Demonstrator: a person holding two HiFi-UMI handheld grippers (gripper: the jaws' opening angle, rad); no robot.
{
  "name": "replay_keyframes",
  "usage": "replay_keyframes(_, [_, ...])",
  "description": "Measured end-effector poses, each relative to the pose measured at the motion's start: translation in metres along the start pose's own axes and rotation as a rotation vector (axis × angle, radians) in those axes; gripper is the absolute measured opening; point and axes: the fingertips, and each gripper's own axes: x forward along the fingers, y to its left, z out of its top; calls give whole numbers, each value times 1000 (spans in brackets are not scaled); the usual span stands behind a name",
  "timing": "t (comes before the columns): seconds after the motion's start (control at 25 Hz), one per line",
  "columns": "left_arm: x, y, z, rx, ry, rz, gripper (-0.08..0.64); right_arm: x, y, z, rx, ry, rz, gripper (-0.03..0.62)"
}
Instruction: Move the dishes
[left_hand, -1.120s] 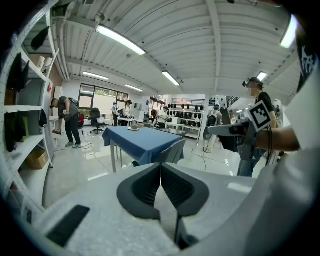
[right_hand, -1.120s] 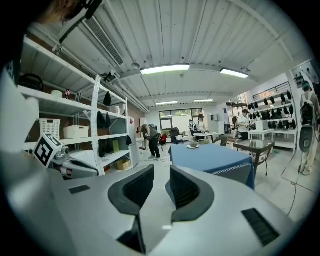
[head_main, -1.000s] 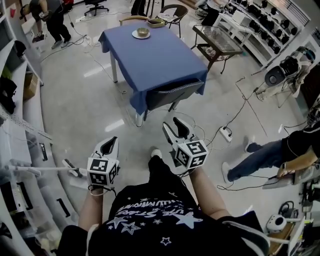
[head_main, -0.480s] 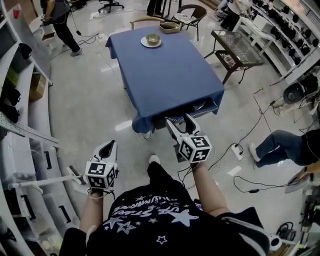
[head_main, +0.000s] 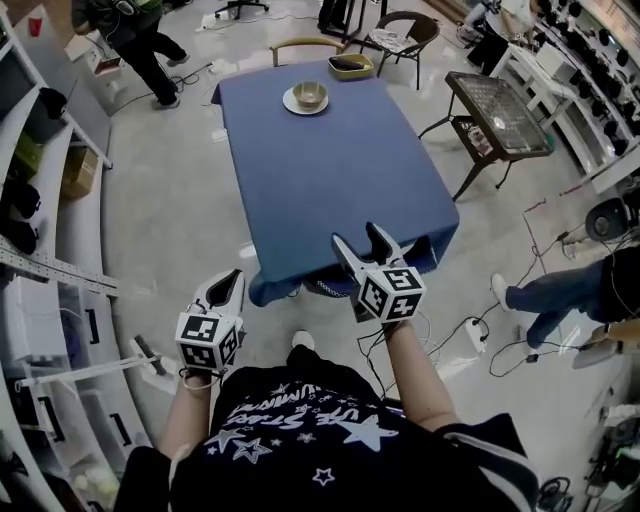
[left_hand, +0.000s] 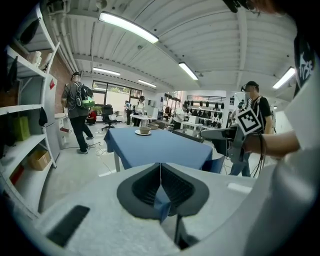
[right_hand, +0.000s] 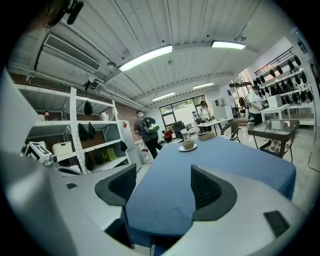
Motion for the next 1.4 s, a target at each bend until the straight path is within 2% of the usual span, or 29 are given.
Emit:
replay_keyframes(0.4, [17, 30, 6, -24, 31, 75, 20, 47, -2, 14, 52, 45, 77, 324])
replay_keyframes(0.56, [26, 46, 12, -32, 23, 73, 20, 65, 8, 15, 53, 60, 89, 324])
replay_keyframes(0.72, [50, 64, 16, -27, 32, 30, 20, 87, 7, 17, 66, 74, 70, 324])
replay_keyframes(0.88, [92, 90, 23, -5, 53, -44, 20, 117, -2, 21, 112, 69, 17, 324])
replay_keyframes(1.16, [187, 167, 84, 108, 20, -161, 20, 228, -25, 50, 90, 61, -95, 324])
replay_keyframes(1.4, [268, 236, 120, 101, 27, -229, 20, 319, -61, 85, 37, 63, -204, 324])
